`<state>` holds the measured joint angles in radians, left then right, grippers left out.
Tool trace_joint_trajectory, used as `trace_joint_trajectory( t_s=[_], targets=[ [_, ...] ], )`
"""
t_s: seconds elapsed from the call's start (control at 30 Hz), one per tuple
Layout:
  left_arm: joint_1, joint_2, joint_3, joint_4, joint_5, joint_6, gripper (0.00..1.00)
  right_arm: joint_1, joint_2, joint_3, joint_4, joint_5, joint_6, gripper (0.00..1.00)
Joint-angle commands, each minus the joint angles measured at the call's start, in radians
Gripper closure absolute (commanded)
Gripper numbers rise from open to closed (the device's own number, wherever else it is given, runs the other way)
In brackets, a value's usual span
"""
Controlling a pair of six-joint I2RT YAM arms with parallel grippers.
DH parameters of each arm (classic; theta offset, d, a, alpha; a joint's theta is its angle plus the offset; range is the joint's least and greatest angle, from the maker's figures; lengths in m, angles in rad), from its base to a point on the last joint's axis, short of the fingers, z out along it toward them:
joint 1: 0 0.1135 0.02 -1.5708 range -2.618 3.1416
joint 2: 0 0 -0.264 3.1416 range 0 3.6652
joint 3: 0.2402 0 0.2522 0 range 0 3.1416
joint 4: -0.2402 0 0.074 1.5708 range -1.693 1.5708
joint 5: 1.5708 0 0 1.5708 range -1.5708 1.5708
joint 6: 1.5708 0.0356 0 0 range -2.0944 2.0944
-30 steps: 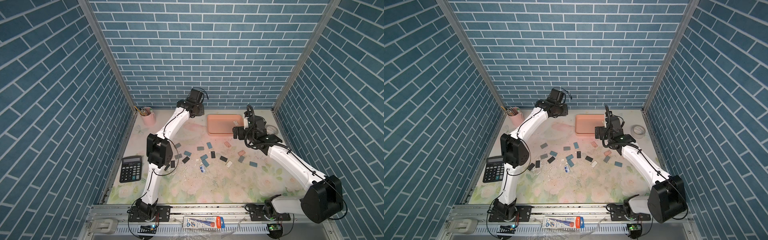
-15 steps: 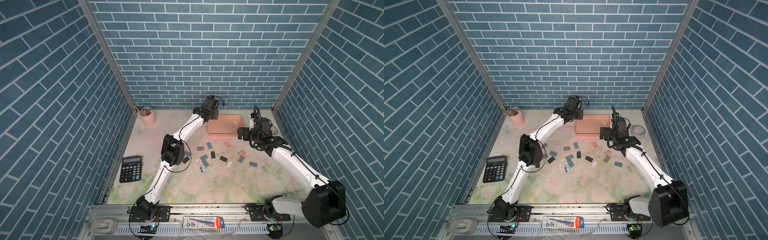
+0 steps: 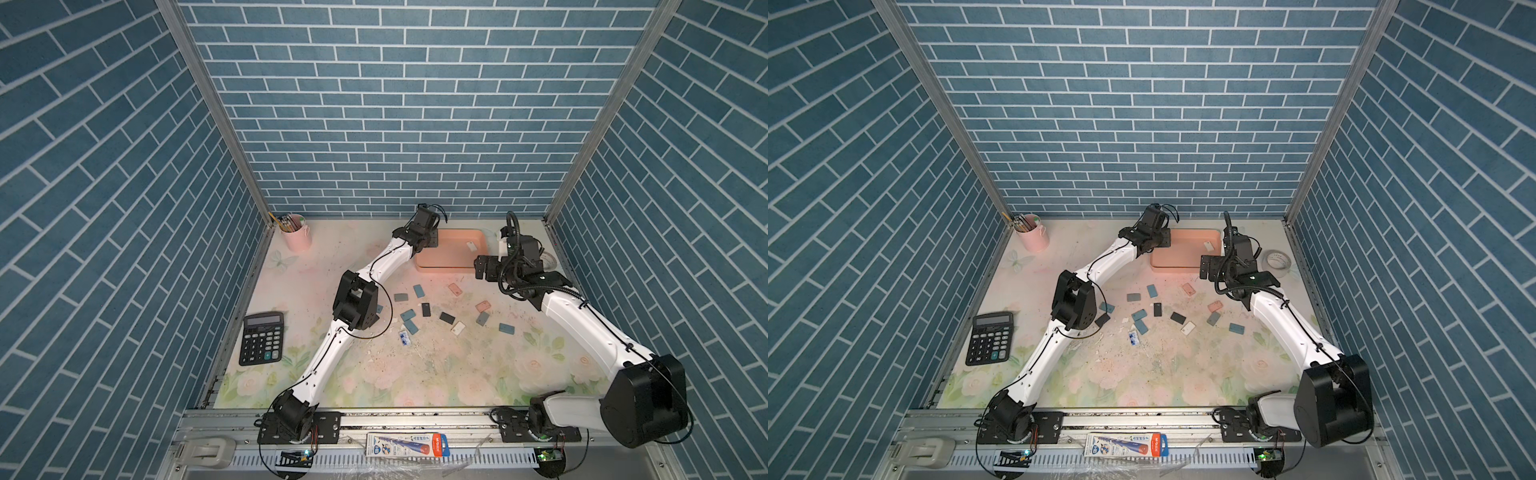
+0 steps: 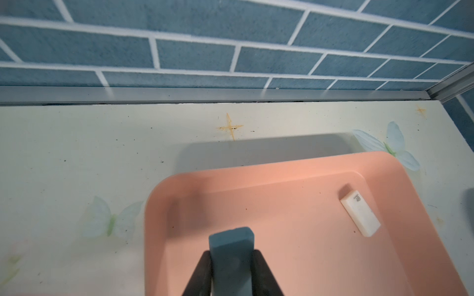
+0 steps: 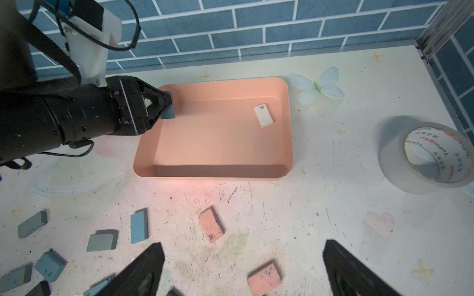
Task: Put the eraser in the storage box
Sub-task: Place the eraser at the center of the board.
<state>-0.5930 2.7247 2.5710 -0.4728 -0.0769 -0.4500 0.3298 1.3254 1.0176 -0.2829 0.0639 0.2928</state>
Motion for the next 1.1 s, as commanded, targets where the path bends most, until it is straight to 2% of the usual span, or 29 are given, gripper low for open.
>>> trace_joint_trajectory(
  t_s=[0.0,0.43,0.57,0.8,0.93,1.07],
  targets=[
    [-0.002,0.023,0.020,0.013,-0.031,-0.026,0.72,-0.003,0.015,-0.014,0.016,-0.012,0.048,0.02],
    [0.013,0.023,0.015,-0.056,-0.029,-0.050,0.67,-0.003,0.061,-0.020,0.052,-0.033,0.071,0.02],
    [0.025,0.020,0.016,-0.091,0.017,-0.095,0.66,-0.003,0.054,-0.021,0.058,-0.033,0.077,0.02],
    [0.028,-0.019,0.007,-0.110,0.035,-0.099,0.64,-0.003,0.057,-0.016,0.060,-0.035,0.089,0.01],
    [0.028,-0.074,-0.009,-0.113,0.065,-0.116,0.55,-0.015,0.102,0.038,0.007,-0.003,0.086,0.02],
    [0.032,-0.173,-0.076,-0.100,0.112,-0.145,0.43,-0.080,0.190,0.128,-0.058,-0.006,0.097,0.05]
  ],
)
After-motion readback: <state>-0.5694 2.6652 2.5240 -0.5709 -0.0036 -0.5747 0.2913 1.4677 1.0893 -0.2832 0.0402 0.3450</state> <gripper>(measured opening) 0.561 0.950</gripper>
